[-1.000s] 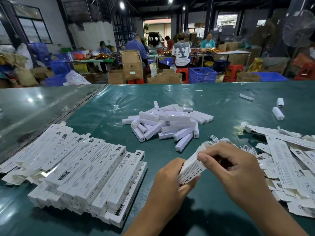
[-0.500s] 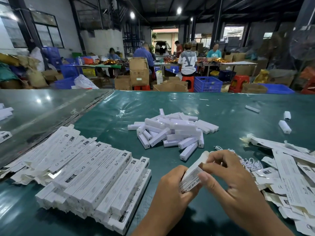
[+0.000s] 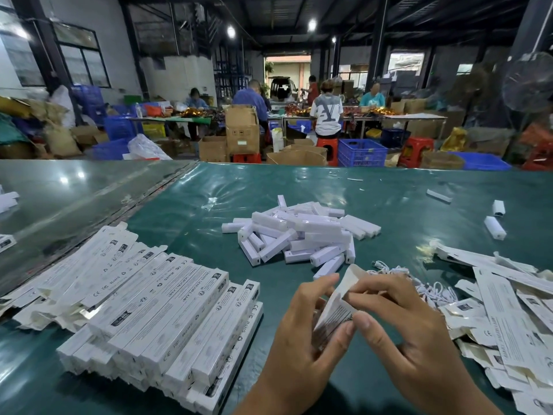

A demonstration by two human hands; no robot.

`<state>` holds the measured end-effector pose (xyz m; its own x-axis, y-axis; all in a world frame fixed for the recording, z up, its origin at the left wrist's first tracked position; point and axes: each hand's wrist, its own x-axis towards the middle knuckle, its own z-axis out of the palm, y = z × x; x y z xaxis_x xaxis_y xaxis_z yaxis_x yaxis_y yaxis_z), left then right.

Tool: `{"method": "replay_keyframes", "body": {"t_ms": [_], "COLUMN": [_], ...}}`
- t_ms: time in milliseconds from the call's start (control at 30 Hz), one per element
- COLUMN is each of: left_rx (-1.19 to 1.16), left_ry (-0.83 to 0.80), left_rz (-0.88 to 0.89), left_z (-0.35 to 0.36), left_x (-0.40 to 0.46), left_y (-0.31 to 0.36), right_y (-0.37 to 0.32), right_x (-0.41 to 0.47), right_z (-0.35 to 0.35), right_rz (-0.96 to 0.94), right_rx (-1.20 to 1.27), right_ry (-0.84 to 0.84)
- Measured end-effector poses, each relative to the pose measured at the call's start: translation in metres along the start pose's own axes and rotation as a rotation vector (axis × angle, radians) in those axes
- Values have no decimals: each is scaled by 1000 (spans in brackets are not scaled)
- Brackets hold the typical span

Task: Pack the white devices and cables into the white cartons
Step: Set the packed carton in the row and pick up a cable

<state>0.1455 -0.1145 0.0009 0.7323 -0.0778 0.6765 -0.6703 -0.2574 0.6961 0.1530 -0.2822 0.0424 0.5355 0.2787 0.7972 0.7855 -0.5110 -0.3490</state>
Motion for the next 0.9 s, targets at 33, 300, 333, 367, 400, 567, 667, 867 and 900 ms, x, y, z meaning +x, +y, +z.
{"method": "replay_keyframes", "body": {"t_ms": [33, 300, 333, 367, 400, 567, 667, 867, 900], "left_rx": [25, 59, 65, 70, 75, 66, 78, -32, -60], "left_ry": [10, 26, 9, -9, -21, -1, -17, 28, 25], "left_rz": [66, 202, 208, 215, 216, 196, 235, 38, -6], "left_z": [0, -4, -3, -2, -2, -4, -2, 2, 2], "left_x": [1, 6, 5, 4, 3, 6, 6, -3, -4], "left_y": [0, -1, -1, -1, -1, 0, -1, -9, -11], "right_y": [-1, -4, -4, -3, -2, 3, 6, 0, 0], "right_x": [0, -3, -2, 0, 1, 4, 4, 1, 2], "right_z": [0, 8, 8, 7, 7, 4, 6, 3, 1], "right_rz": [-2, 324, 396, 461, 502, 649, 693, 499, 443], "right_rx": [24, 546, 599, 613, 614, 843, 920, 666, 597], "right_ry": [5, 172, 180, 158, 117, 130, 94, 18, 16]}}
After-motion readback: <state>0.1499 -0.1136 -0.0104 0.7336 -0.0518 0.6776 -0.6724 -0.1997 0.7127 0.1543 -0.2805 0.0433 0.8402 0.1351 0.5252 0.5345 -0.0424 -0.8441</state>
